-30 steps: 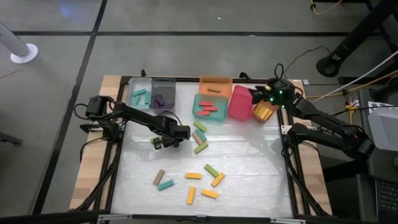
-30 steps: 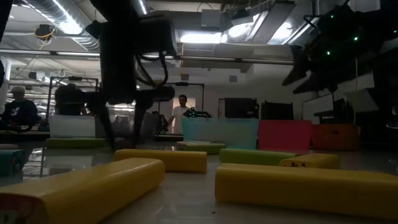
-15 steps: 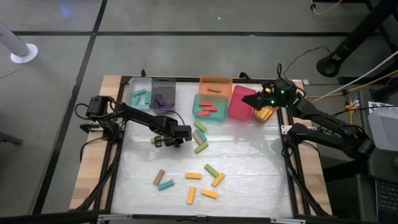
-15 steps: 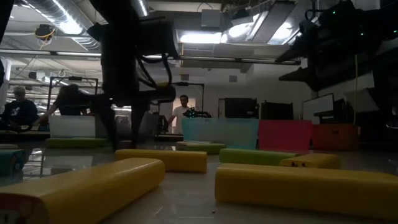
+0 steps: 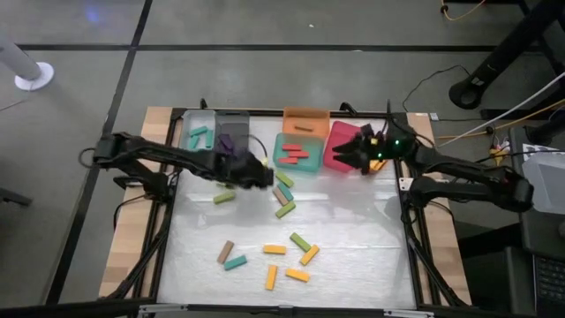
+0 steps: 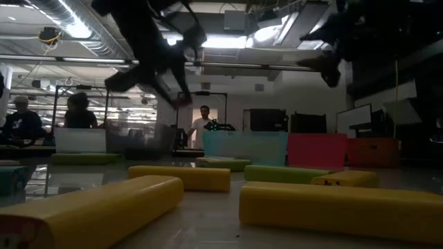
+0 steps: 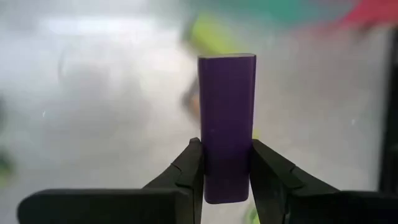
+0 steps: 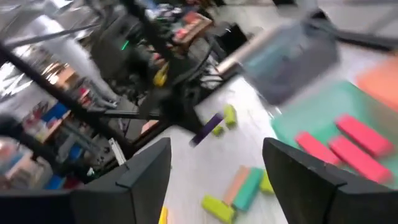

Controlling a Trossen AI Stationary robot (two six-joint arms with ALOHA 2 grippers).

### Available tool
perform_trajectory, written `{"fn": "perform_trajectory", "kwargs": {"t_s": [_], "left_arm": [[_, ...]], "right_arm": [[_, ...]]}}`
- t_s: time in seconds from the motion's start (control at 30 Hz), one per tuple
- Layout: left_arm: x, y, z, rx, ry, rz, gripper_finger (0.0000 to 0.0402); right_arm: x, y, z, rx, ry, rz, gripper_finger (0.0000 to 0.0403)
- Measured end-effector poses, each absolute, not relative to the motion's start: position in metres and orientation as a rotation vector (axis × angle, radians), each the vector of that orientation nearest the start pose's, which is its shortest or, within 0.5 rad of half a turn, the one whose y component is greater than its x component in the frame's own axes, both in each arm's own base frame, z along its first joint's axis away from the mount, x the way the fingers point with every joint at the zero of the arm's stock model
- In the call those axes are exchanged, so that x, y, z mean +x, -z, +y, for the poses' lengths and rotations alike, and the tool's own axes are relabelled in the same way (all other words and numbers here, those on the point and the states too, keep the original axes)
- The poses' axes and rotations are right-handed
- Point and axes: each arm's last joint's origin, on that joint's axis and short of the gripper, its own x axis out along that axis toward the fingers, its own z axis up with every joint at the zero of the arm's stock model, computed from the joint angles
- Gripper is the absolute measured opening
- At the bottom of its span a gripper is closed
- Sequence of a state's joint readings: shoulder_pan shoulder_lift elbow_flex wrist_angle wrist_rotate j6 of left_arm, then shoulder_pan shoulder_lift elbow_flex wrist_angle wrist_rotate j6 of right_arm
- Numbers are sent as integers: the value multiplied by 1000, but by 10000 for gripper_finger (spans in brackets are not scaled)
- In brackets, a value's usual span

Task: Sort blocks
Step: Put the violet block into the black bin, then put the light green block into the pink bin

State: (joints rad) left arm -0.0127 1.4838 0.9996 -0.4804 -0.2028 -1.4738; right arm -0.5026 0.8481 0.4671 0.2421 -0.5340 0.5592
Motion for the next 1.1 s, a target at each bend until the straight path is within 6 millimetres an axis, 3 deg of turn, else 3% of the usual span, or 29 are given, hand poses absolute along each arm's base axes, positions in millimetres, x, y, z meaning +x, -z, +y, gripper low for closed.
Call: {"fn": "perform_trajectory", "kwargs": {"t_s": [0.17, 0.33, 0.5, 0.7, 1.1], "left_arm": [[267, -264, 32, -1002, -938, 455, 80], [236, -280, 71, -791, -1137, 405, 90], [221, -276, 102, -677, -1240, 506, 93], [213, -268, 130, -512, -1271, 661, 120], [205, -260, 151, -501, -1143, 812, 157]], "right_arm": [[194, -248, -61, 484, -17, 116, 253], [216, -226, -49, 440, 46, 207, 253], [233, -204, -37, 446, 98, 293, 253], [243, -191, -21, 594, 148, 325, 253], [250, -205, -6, 651, 340, 196, 253]]}}
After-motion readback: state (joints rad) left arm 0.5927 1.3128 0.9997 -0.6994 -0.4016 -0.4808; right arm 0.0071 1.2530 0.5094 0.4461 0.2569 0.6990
